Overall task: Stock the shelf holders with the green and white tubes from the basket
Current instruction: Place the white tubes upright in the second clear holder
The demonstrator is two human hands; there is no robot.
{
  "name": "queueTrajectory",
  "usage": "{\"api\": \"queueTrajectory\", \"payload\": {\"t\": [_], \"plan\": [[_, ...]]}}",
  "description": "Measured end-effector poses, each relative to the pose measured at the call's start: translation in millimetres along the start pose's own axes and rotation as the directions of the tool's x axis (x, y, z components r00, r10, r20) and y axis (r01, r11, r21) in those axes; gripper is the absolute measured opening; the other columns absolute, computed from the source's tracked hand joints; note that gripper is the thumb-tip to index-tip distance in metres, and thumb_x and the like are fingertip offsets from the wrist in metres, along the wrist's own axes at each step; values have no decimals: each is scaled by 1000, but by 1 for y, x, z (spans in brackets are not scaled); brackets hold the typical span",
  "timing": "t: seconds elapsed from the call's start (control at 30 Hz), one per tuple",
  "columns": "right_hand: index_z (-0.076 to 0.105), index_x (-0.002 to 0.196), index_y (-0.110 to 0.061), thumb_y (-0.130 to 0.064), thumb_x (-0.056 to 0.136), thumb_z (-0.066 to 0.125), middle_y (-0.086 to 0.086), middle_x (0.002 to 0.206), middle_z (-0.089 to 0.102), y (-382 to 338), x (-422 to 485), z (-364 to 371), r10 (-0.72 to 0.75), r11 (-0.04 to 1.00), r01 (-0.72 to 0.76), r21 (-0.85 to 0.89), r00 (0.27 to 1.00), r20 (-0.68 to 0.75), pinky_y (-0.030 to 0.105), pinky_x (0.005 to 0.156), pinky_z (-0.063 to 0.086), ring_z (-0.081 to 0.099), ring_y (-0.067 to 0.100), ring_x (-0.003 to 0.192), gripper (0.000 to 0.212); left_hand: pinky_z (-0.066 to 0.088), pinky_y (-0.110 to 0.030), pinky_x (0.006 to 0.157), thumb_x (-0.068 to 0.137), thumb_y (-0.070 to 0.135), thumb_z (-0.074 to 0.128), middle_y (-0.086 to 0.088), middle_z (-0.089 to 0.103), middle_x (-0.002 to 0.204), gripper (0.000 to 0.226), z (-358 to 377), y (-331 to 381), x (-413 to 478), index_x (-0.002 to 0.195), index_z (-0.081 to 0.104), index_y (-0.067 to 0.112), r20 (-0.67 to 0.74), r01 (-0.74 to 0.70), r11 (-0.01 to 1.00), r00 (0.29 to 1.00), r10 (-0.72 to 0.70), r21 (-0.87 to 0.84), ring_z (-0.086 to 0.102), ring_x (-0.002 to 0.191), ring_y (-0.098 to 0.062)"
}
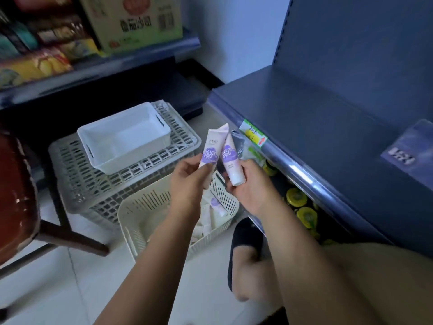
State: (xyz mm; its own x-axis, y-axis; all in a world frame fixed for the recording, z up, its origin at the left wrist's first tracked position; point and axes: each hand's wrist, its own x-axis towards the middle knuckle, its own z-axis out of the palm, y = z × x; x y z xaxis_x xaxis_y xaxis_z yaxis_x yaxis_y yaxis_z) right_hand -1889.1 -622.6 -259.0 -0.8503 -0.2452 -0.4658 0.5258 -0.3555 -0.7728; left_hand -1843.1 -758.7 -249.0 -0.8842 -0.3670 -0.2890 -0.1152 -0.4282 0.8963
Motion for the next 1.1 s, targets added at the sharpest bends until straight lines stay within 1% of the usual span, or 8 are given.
{"api": "queueTrajectory", "payload": {"t": [0.07,0.13,0.3,0.4,0.47,0.67,0.93,1.1], "plan": [[67,100,-12,-41,99,61,6,76,62,-18,-13,-3,-85,996,85,0,996,-3,30,62,42,54,15,62,30,54,-38,78,86,-1,76,-12,77,101,22,21,6,-9,104,66,6,21,-38,999,999,37,30,72,88,-23],[71,109,-12,-37,103,57,8,92,73,-42,-28,-2,-192,981,193,0,981,28,37,73,52,66,21,76,29,57,-35,73,85,-4,76,-15,77,100,27,43,15,-19,108,63,2,64,-64,998,996,62,18,73,86,-26],[68,105,-19,-31,101,59,6,104,77,-102,-69,2,-477,861,440,-254,873,-107,42,78,57,71,21,85,15,57,-34,79,84,-3,75,-21,74,111,42,94,51,-37,122,60,0,184,-165,986,970,158,24,72,91,-26],[68,107,-13,-24,100,61,10,110,76,-130,-101,0,-581,811,549,-199,796,-169,51,95,55,71,23,94,15,57,-31,81,82,-1,75,-14,76,110,41,124,79,-60,121,65,6,315,-286,958,912,262,32,73,96,-23],[70,106,-12,-23,98,63,11,111,75,-144,-128,-13,-635,771,596,-225,748,-194,46,92,53,68,20,94,15,56,-27,82,85,-1,74,-7,77,107,35,144,96,-82,117,68,11,414,-365,931,849,327,14,73,98,-18],[74,103,-12,-15,95,64,1,93,75,-173,-209,-93,-707,703,584,-406,637,-307,37,80,50,68,14,85,12,53,-17,79,89,4,75,0,77,107,29,211,109,-146,115,67,15,530,-442,893,739,416,-85,73,98,-12],[70,110,-16,-9,92,67,-1,102,78,-199,-264,-208,-744,666,476,-575,479,-465,43,90,59,74,20,96,19,56,-32,90,88,9,74,3,75,110,39,297,44,-140,123,65,20,680,-526,849,641,355,53,71,100,-15],[71,100,-15,-8,85,67,0,94,78,-215,-230,-247,-762,648,429,-630,372,-530,50,90,59,74,24,93,17,60,-34,90,91,12,75,-6,77,105,40,356,11,-106,129,63,18,710,-444,892,654,261,81,74,99,-22]]}}
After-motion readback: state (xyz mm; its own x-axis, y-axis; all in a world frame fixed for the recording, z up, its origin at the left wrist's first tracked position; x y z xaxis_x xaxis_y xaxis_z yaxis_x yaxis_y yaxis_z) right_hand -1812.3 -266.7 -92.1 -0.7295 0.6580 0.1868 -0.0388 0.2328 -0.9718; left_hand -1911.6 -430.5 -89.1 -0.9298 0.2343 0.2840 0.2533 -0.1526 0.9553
